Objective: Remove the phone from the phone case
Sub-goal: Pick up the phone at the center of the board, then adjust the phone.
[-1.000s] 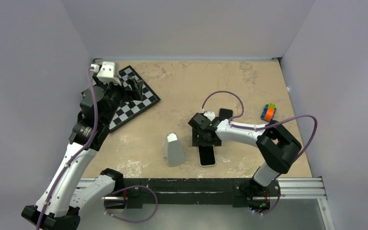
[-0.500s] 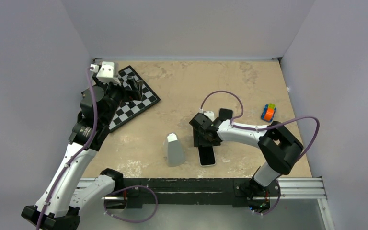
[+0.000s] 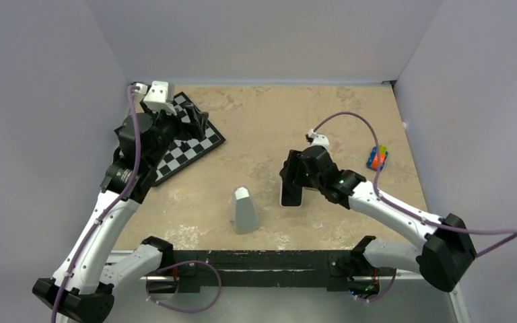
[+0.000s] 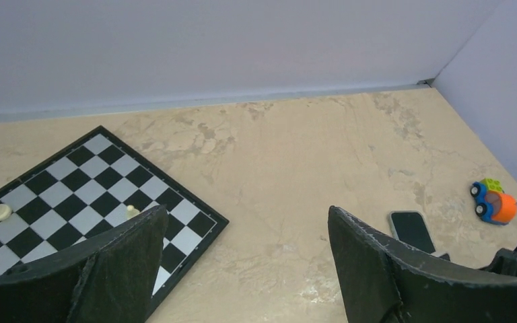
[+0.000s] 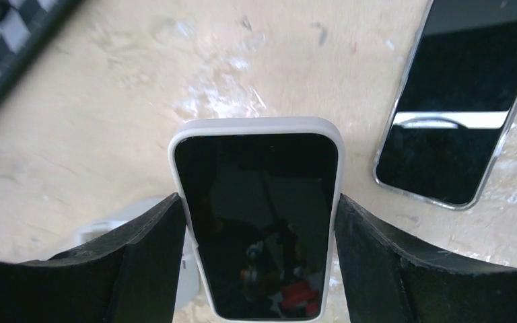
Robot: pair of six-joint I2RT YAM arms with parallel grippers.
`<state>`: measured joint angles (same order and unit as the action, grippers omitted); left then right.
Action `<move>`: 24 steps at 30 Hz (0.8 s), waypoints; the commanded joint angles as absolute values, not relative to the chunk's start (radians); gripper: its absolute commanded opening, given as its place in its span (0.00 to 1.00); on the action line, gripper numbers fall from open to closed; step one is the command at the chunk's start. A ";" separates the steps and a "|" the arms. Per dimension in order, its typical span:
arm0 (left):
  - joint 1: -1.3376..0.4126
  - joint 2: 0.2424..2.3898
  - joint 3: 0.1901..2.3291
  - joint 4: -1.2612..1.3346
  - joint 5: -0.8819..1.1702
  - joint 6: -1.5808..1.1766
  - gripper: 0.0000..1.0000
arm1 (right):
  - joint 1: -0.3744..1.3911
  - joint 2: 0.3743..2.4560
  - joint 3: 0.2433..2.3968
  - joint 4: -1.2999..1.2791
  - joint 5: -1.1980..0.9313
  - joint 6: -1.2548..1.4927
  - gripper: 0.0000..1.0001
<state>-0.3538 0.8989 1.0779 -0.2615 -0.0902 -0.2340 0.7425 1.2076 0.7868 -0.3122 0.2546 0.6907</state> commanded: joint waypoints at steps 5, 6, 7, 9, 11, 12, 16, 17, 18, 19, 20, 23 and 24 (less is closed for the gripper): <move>-0.385 1.095 1.202 -0.267 0.302 -0.340 0.87 | 0.671 1.048 0.858 -0.155 0.324 0.719 0.00; -0.397 1.114 1.198 -0.245 0.357 -0.355 0.84 | 0.654 1.054 0.889 -0.169 0.320 0.743 0.00; -0.421 1.129 1.195 -0.230 0.388 -0.360 0.80 | 0.636 1.062 0.917 -0.187 0.318 0.769 0.00; -0.461 1.156 1.199 -0.238 0.392 -0.352 0.76 | 0.605 1.093 0.980 -0.252 0.331 0.856 0.00; -0.503 1.168 1.203 -0.255 0.374 -0.327 0.76 | 0.567 1.123 1.025 -0.294 0.307 0.943 0.00; -0.524 1.175 1.203 -0.259 0.371 -0.316 0.77 | 0.553 1.133 1.033 -0.286 0.289 0.980 0.00; -0.580 1.203 1.193 -0.241 0.409 -0.314 0.84 | 0.546 1.162 1.045 -0.202 0.224 1.062 0.00; -0.589 1.214 1.193 -0.242 0.410 -0.317 0.85 | 0.546 1.168 1.052 -0.188 0.212 1.077 0.00; -0.596 1.223 1.194 -0.245 0.408 -0.322 0.84 | 0.546 1.172 1.058 -0.177 0.203 1.088 0.00; -0.602 1.237 1.197 -0.248 0.406 -0.326 0.82 | 0.545 1.174 1.065 -0.167 0.200 1.094 0.00; -0.607 1.248 1.203 -0.255 0.406 -0.329 0.75 | 0.545 1.175 1.071 -0.158 0.198 1.101 0.00; -0.619 1.290 1.223 -0.282 0.410 -0.340 0.66 | 0.546 1.186 1.098 -0.149 0.175 1.118 0.00; -0.624 1.302 1.228 -0.289 0.412 -0.342 0.66 | 0.548 1.190 1.101 -0.139 0.155 1.126 0.00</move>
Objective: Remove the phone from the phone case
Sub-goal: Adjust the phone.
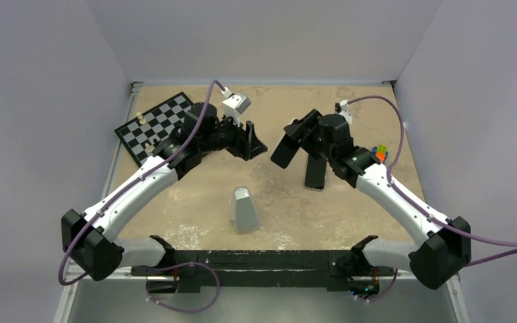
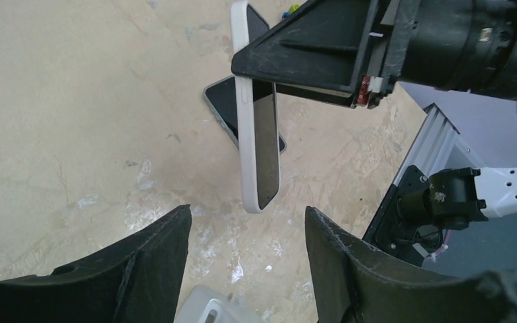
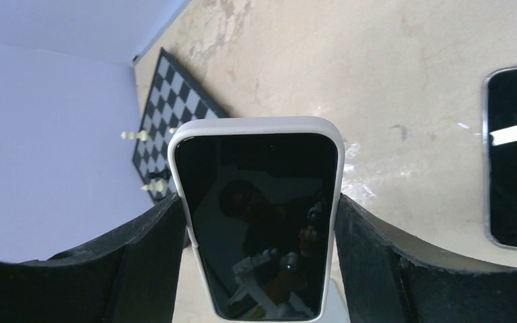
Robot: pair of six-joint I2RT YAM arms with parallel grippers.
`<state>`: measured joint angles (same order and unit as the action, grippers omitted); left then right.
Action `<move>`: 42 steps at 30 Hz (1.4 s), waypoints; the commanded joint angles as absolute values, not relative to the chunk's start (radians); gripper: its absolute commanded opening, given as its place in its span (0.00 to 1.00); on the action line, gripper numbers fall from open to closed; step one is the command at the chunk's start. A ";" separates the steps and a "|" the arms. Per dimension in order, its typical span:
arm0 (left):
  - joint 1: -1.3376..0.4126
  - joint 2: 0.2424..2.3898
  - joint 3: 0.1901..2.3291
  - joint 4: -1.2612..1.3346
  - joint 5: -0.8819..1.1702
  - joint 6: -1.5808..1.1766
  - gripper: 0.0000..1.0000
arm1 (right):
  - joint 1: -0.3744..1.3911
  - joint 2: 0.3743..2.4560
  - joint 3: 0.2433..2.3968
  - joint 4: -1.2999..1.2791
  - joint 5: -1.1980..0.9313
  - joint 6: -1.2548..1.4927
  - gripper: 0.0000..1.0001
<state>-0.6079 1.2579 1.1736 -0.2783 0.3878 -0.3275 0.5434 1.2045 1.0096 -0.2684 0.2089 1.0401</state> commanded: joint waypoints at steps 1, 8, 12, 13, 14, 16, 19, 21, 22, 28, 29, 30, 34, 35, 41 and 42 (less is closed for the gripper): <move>-0.626 1.311 1.231 -0.294 0.412 -0.343 0.66 | 0.548 1.194 1.101 -0.128 0.141 1.135 0.00; -0.639 1.333 1.230 -0.285 0.425 -0.359 0.64 | 0.586 1.205 1.108 -0.085 0.121 1.163 0.00; -0.645 1.347 1.223 -0.261 0.454 -0.388 0.52 | 0.631 1.217 1.119 -0.068 0.129 1.175 0.00; -0.644 1.350 1.225 -0.259 0.463 -0.393 0.46 | 0.638 1.219 1.117 -0.060 0.126 1.176 0.00; -0.644 1.353 1.226 -0.259 0.471 -0.395 0.39 | 0.643 1.218 1.114 -0.051 0.118 1.174 0.00; -0.644 1.345 1.228 -0.259 0.489 -0.376 0.11 | 0.643 1.210 1.098 -0.012 0.089 1.139 0.00; -0.643 1.313 1.235 -0.268 0.526 -0.314 0.00 | 0.633 1.205 1.076 0.092 -0.054 0.938 0.26; -0.641 1.268 1.236 -0.281 0.524 -0.273 0.00 | 0.604 1.226 1.138 -0.021 -0.136 0.770 0.54; -0.640 1.245 1.233 -0.287 0.521 -0.257 0.00 | 0.593 1.232 1.163 -0.097 -0.150 0.697 0.67; -0.631 1.182 1.250 -0.312 0.566 -0.218 0.00 | 0.466 1.090 1.043 -0.213 -0.251 0.396 0.95; -0.631 1.182 1.257 -0.318 0.593 -0.217 0.00 | 0.464 1.053 1.018 -0.228 -0.185 0.370 0.98; -0.628 1.185 1.263 -0.319 0.628 -0.218 0.00 | 0.459 1.004 0.991 -0.231 -0.145 0.340 0.98; -0.628 1.194 1.271 -0.311 0.738 -0.221 0.00 | 0.435 0.863 0.925 -0.183 -0.245 0.256 0.98; -0.627 1.197 1.273 -0.312 0.746 -0.221 0.00 | 0.431 0.839 0.923 -0.169 -0.273 0.256 0.98; -0.615 1.234 1.307 -0.346 0.808 -0.229 0.00 | 0.375 0.861 0.952 -0.148 -0.573 0.265 0.97; -0.610 1.238 1.313 -0.346 0.838 -0.234 0.00 | 0.361 0.877 0.950 -0.133 -0.654 0.270 0.94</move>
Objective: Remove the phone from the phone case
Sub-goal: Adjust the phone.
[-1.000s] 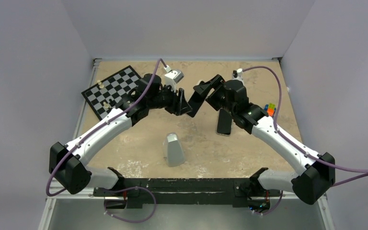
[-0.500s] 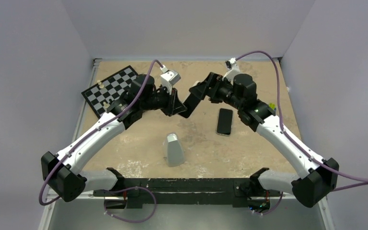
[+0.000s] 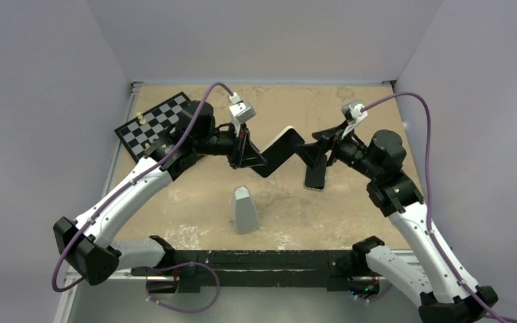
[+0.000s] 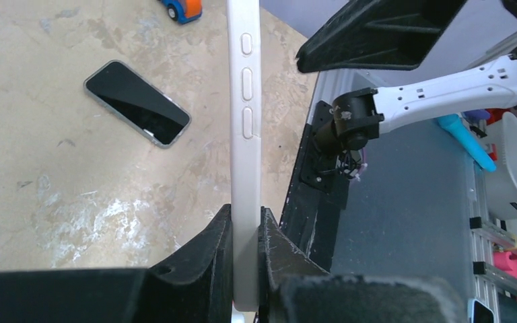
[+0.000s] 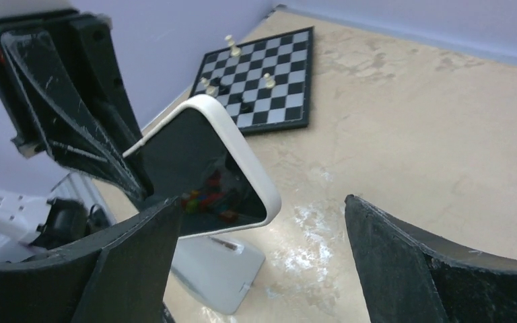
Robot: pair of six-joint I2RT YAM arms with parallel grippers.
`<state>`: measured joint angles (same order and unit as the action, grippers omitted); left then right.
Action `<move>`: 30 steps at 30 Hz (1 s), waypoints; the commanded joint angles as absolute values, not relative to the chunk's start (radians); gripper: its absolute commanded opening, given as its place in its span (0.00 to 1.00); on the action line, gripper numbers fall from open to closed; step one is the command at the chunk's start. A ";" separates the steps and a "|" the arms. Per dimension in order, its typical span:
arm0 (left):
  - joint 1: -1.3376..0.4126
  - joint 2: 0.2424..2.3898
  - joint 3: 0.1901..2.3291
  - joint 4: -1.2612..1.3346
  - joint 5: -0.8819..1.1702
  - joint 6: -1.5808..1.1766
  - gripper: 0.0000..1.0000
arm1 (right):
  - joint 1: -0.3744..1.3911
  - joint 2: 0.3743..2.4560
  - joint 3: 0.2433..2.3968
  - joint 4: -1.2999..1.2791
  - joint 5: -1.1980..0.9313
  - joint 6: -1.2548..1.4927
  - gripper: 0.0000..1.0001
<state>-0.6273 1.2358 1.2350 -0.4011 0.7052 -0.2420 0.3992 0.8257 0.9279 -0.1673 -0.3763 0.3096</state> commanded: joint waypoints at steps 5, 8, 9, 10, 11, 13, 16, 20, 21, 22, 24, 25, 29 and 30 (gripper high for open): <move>-0.580 1.251 1.335 -0.335 0.970 -0.263 0.00 | 0.338 0.900 0.905 0.046 -0.935 0.350 0.81; -0.581 1.261 1.335 -0.319 1.020 -0.277 0.00 | 0.336 0.906 0.851 0.281 -1.020 0.493 0.75; -0.580 1.262 1.334 -0.310 1.032 -0.282 0.00 | 0.336 0.915 0.842 0.339 -1.046 0.539 0.71; -0.580 1.261 1.332 -0.304 1.040 -0.285 0.00 | 0.335 0.927 0.837 0.388 -1.065 0.580 0.66; -0.580 1.258 1.328 -0.300 1.042 -0.286 0.00 | 0.336 0.934 0.831 0.429 -1.073 0.611 0.61; -0.581 1.251 1.324 -0.295 1.036 -0.285 0.00 | 0.335 0.944 0.807 0.537 -1.061 0.693 0.53; -0.578 1.244 1.319 -0.286 1.022 -0.290 0.00 | 0.335 0.955 0.786 0.619 -1.005 0.783 0.10; -0.555 1.198 1.293 -0.265 0.842 -0.302 0.23 | 0.332 0.981 0.817 0.575 -0.895 0.838 0.00; -0.544 1.169 1.271 -0.252 0.790 -0.302 0.35 | 0.330 0.988 0.832 0.535 -0.846 0.843 0.00; -0.535 1.141 1.252 -0.242 0.724 -0.305 0.43 | 0.326 0.997 0.851 0.494 -0.801 0.849 0.00; -0.515 1.093 1.209 -0.207 0.621 -0.318 0.54 | 0.314 1.039 0.900 0.445 -0.783 0.865 0.00; -0.507 1.079 1.197 -0.198 0.585 -0.324 0.57 | 0.307 1.066 0.926 0.439 -0.796 0.874 0.00; -0.474 1.081 1.214 -0.233 0.531 -0.345 0.57 | 0.277 1.172 0.998 0.492 -0.888 0.887 0.00; -0.465 1.080 1.215 -0.240 0.513 -0.354 0.56 | 0.269 1.192 1.008 0.512 -0.901 0.882 0.00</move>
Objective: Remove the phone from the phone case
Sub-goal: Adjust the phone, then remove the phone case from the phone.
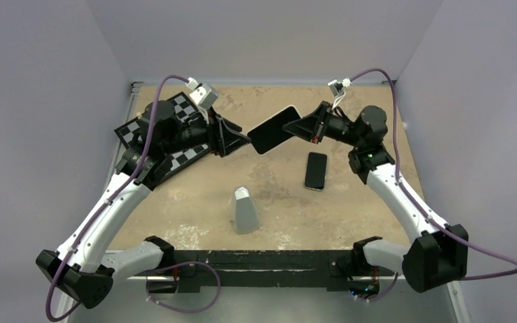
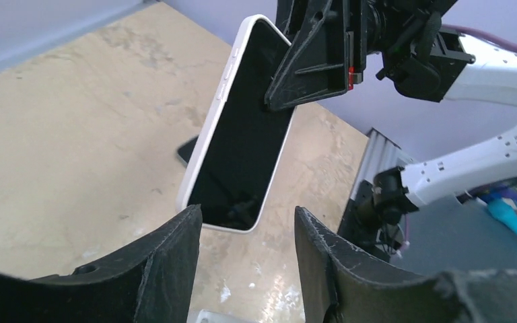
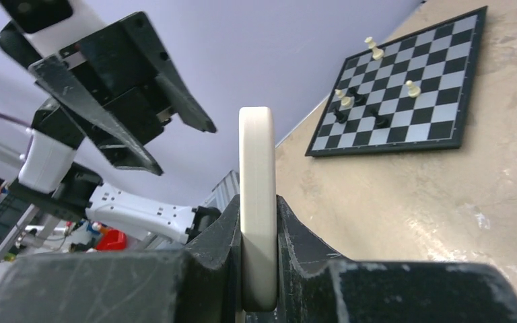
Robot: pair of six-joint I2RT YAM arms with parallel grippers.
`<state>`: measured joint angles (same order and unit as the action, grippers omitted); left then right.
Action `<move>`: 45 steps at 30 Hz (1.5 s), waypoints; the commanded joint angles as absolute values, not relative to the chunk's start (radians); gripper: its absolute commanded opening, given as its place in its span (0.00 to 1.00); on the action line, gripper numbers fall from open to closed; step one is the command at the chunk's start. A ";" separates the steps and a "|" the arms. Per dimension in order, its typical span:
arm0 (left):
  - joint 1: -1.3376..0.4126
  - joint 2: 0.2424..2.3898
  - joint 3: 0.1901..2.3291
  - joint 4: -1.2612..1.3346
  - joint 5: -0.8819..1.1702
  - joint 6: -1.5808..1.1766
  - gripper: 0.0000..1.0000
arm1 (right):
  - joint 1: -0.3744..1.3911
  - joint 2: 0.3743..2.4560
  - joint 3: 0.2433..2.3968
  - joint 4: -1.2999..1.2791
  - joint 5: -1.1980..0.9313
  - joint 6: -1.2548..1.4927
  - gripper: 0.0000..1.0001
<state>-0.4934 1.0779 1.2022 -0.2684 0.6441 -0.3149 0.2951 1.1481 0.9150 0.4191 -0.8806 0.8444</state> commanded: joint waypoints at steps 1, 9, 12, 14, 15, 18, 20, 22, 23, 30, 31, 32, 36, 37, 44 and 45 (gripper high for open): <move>-0.451 1.077 1.213 -0.245 0.484 -0.370 0.56 | 0.260 1.213 1.020 0.519 -0.913 0.869 0.00; -0.432 1.004 1.144 -0.311 0.300 -0.524 0.65 | 0.235 1.330 1.177 0.407 -0.964 0.799 0.00; -0.431 0.967 1.084 -0.268 0.353 -0.597 0.79 | 0.234 1.341 1.187 0.413 -0.985 0.801 0.00; -0.430 0.968 1.081 -0.266 0.361 -0.624 0.85 | 0.233 1.368 1.205 0.423 -1.024 0.828 0.00; -0.428 0.975 1.089 -0.273 0.364 -0.629 0.84 | 0.234 1.382 1.216 0.433 -1.041 0.851 0.00; -0.425 1.002 1.109 -0.260 0.400 -0.642 0.62 | 0.234 1.420 1.223 0.560 -1.084 0.980 0.00; -0.421 1.007 1.099 -0.206 0.431 -0.674 0.52 | 0.234 1.438 1.225 0.678 -1.117 1.066 0.00; -0.417 1.009 1.079 -0.145 0.452 -0.718 0.50 | 0.235 1.444 1.234 0.702 -1.137 1.095 0.00; -0.417 1.011 1.072 -0.115 0.466 -0.738 0.51 | 0.234 1.440 1.238 0.693 -1.139 1.088 0.00; -0.416 1.083 1.103 -0.017 0.629 -0.738 0.49 | 0.235 1.412 1.223 0.685 -1.189 1.074 0.00; -0.417 1.090 1.115 -0.027 0.639 -0.719 0.46 | 0.234 1.405 1.217 0.685 -1.194 1.072 0.00; -0.417 1.094 1.133 -0.058 0.635 -0.697 0.43 | 0.234 1.399 1.213 0.685 -1.195 1.070 0.00; -0.417 1.108 1.168 -0.077 0.672 -0.635 0.37 | 0.234 1.384 1.205 0.680 -1.203 1.062 0.00; -0.417 1.119 1.178 -0.074 0.697 -0.628 0.34 | 0.234 1.384 1.204 0.683 -1.205 1.065 0.00; -0.416 1.154 1.201 0.056 0.937 -0.590 0.00 | 0.233 1.383 1.202 0.740 -1.248 1.118 0.00; -0.416 1.157 1.206 0.070 0.974 -0.584 0.00 | 0.234 1.376 1.201 0.736 -1.248 1.119 0.00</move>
<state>-0.4122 1.1530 1.1519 -0.0593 0.7769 -0.6342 0.2283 1.4197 1.1740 0.6647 -1.2308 1.0847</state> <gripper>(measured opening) 0.062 0.161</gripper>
